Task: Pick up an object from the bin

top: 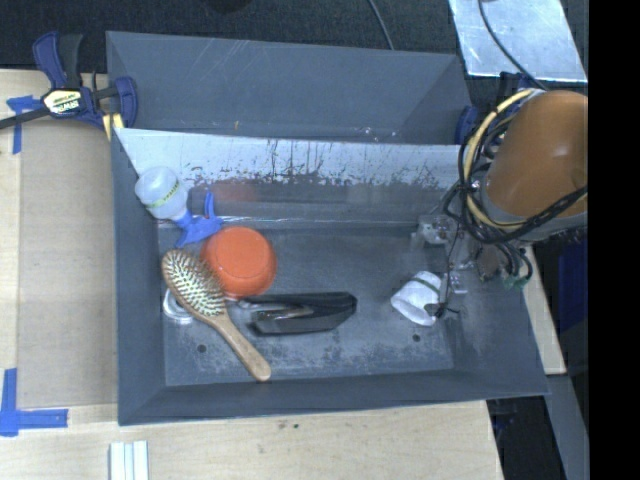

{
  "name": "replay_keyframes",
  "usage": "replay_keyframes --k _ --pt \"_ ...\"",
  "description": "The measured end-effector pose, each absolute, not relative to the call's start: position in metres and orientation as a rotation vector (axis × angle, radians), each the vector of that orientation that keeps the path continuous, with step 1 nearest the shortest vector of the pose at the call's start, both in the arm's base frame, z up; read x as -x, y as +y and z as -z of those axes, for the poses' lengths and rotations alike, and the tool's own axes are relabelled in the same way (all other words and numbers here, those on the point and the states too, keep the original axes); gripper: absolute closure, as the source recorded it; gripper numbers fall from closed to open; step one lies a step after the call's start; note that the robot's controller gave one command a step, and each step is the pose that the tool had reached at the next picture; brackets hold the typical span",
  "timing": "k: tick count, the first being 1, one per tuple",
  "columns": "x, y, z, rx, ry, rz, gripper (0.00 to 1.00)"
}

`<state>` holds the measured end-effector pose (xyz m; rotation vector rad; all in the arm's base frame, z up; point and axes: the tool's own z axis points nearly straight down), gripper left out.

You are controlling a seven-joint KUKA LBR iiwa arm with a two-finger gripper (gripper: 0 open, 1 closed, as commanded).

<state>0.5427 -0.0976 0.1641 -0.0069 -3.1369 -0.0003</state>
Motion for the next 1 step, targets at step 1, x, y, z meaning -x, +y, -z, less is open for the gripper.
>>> replay_keyframes --k 1 --pt "-0.5447 -0.0972 -0.1687 0.000 -3.145 -0.001 0.00"
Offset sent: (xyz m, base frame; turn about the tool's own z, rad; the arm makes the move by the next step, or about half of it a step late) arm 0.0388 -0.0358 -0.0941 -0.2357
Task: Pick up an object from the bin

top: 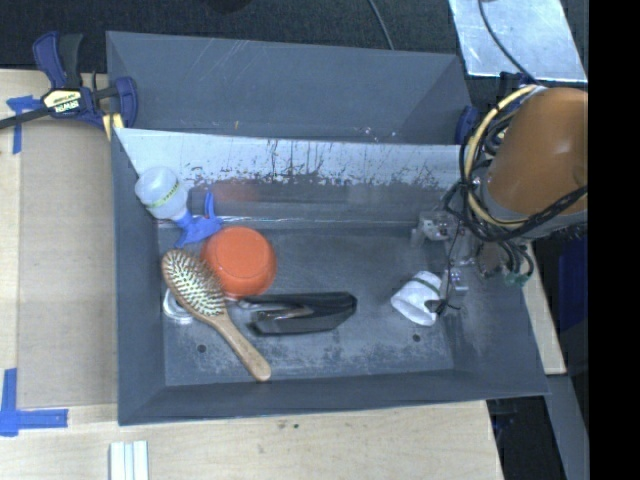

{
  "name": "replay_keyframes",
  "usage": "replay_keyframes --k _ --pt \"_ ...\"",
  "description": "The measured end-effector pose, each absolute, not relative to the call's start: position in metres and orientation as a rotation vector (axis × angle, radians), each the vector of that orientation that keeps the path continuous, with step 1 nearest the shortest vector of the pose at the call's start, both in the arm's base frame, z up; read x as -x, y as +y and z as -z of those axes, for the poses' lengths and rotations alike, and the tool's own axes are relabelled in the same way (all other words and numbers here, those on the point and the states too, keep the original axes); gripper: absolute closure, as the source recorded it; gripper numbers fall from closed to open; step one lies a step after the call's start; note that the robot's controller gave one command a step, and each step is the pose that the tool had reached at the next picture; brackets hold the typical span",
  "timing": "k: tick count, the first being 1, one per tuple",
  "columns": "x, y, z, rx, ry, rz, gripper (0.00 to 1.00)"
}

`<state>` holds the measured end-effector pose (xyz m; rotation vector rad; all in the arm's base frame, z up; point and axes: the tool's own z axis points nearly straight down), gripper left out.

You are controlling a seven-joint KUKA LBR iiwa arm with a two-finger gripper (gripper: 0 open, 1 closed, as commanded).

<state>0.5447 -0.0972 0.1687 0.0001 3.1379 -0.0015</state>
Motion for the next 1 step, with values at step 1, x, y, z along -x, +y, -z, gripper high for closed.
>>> replay_keyframes --k 1 --pt "-0.5826 -0.1337 -0.0727 0.354 3.114 0.005 0.00"
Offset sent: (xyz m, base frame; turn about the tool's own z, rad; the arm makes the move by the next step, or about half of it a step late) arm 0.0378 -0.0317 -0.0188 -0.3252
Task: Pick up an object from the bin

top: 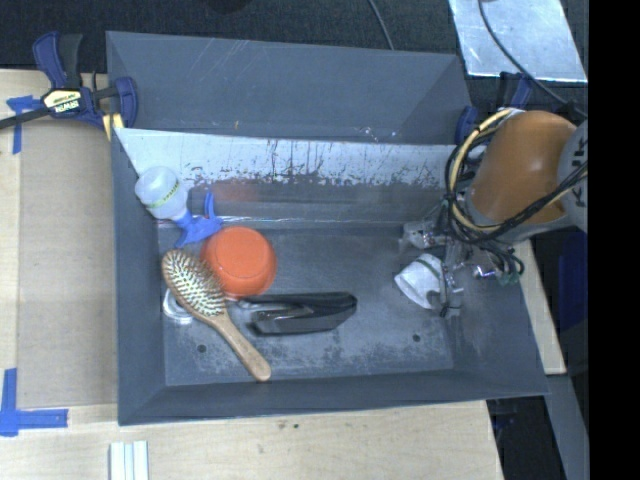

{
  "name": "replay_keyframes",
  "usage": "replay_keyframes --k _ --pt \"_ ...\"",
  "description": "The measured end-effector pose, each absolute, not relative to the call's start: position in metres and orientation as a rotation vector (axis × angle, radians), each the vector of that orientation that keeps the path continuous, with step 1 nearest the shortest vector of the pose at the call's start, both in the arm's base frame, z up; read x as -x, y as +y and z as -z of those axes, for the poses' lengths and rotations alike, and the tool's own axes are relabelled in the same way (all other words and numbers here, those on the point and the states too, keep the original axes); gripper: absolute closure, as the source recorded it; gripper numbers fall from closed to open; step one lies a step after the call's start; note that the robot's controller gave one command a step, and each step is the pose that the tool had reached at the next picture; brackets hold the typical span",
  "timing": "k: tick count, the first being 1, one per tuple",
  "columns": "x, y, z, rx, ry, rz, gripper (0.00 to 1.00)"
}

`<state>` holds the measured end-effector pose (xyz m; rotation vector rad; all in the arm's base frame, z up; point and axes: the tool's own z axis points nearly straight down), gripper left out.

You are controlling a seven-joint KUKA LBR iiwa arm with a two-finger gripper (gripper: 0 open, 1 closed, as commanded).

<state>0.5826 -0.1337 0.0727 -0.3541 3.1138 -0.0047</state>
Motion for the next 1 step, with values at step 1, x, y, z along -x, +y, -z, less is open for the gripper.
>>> replay_keyframes --k 1 --pt "-0.5845 -0.1295 -0.1519 0.503 3.087 0.007 0.00"
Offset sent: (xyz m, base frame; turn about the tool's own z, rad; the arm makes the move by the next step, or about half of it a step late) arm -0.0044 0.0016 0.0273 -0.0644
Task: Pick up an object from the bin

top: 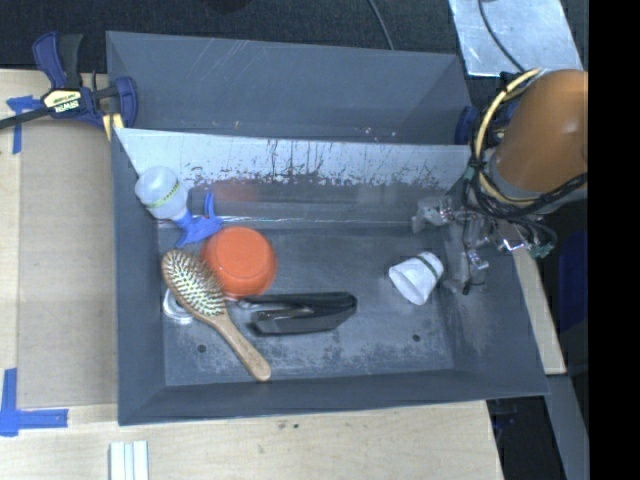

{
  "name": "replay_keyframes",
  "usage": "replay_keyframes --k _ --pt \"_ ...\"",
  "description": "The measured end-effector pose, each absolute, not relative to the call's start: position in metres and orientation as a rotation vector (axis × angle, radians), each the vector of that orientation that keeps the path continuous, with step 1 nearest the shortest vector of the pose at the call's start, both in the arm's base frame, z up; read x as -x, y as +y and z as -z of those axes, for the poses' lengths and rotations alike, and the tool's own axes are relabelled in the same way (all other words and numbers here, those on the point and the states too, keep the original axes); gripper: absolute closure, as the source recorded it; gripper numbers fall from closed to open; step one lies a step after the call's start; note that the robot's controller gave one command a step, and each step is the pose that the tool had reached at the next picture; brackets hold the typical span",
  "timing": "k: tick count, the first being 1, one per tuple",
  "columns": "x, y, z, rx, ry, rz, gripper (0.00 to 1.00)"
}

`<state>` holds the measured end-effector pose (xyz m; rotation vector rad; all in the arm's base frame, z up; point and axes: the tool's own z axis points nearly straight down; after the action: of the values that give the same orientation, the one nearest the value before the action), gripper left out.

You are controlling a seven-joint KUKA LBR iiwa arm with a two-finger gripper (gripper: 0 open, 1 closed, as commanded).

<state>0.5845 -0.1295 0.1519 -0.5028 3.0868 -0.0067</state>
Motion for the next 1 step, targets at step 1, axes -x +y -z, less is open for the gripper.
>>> replay_keyframes --k 1 --pt "-0.5787 -0.1325 -0.1002 0.455 3.111 -0.002 0.00"
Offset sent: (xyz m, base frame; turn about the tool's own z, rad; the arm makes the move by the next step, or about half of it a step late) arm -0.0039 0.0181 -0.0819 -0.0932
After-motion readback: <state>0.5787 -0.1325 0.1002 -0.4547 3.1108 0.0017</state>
